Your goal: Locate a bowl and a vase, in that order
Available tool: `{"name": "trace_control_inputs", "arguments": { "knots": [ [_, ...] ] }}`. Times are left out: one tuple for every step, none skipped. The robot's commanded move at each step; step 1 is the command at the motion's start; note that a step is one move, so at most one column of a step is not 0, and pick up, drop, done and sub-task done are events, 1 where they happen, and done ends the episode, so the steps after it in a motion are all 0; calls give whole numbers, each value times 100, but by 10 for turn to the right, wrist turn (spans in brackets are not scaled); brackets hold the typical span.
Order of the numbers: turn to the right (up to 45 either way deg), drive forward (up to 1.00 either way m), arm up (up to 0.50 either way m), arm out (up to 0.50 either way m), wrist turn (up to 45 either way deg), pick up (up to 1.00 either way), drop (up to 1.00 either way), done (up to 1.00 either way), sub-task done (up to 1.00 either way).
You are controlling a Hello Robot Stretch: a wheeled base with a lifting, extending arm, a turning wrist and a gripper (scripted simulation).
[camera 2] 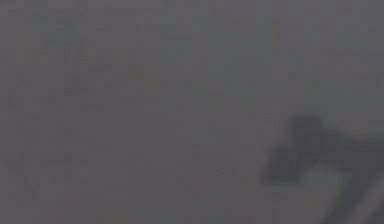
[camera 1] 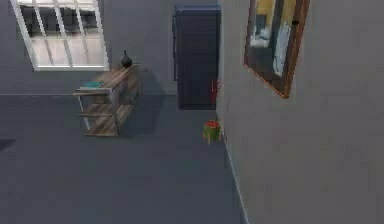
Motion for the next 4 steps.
{"name": "trace_control_inputs", "arguments": {
  "knots": [
    [-450, 0, 0, 0, 0, 0, 0, 0, 0],
    [-450, 0, 0, 0, 0, 0, 0, 0, 0],
    [0, 15, 0, 0, 0, 0, 0, 0, 0],
    [450, 0, 0, 0, 0, 0, 0, 0, 0]
  ]
}}
